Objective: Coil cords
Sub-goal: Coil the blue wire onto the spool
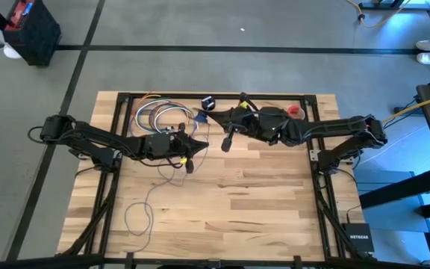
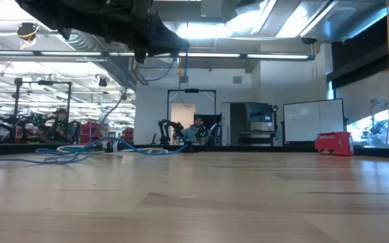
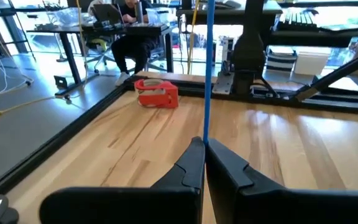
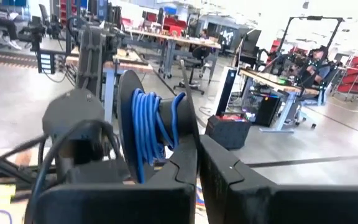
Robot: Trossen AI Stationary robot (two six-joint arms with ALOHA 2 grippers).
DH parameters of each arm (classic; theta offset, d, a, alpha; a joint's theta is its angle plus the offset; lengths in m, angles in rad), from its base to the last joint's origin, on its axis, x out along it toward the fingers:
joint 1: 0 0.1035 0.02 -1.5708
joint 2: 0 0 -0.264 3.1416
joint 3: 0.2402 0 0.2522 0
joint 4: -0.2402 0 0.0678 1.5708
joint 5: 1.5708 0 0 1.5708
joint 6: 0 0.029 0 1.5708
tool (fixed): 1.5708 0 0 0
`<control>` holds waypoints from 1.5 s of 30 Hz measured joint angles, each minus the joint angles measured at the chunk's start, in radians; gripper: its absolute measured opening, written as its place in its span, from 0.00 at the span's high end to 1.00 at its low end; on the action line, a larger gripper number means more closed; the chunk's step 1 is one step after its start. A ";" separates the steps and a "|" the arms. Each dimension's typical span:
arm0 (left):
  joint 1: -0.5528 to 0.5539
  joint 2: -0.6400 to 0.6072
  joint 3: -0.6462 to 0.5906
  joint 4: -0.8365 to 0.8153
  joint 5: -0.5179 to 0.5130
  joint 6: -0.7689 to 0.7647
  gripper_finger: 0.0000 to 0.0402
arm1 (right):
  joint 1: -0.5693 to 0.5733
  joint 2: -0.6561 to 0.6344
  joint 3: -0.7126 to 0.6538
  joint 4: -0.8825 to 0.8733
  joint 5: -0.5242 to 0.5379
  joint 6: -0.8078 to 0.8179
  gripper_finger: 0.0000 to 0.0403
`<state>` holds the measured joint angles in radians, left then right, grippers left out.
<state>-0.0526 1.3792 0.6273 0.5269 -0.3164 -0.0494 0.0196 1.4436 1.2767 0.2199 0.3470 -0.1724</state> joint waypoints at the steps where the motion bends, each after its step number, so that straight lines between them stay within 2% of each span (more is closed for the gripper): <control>1: -0.001 0.000 0.000 -0.015 0.000 0.000 0.99 | 0.000 -0.004 0.000 -0.001 0.000 -0.003 0.98; 14: -0.001 0.006 0.000 -0.395 -0.005 -0.077 0.99 | -0.001 -0.090 0.000 0.007 0.001 -0.030 0.98; 22: -0.001 0.004 0.000 -0.572 -0.005 -0.130 0.99 | -0.001 -0.176 0.000 -0.004 0.010 -0.045 0.98; 30: -0.001 0.005 -0.001 -0.785 -0.006 -0.233 0.99 | 0.000 -0.227 0.000 -0.041 0.010 -0.046 0.98; 40: -0.001 0.005 -0.003 -0.746 0.004 -0.198 0.99 | -0.001 -0.235 0.001 -0.086 0.019 -0.045 0.98; 45: 0.001 0.009 -0.009 -0.726 0.011 -0.187 0.87 | -0.001 -0.240 0.010 -0.066 0.035 -0.042 0.98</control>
<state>-0.0513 1.3879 0.6186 -0.1988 -0.3058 -0.2367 0.0189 1.2040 1.2865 0.1539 0.3824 -0.2146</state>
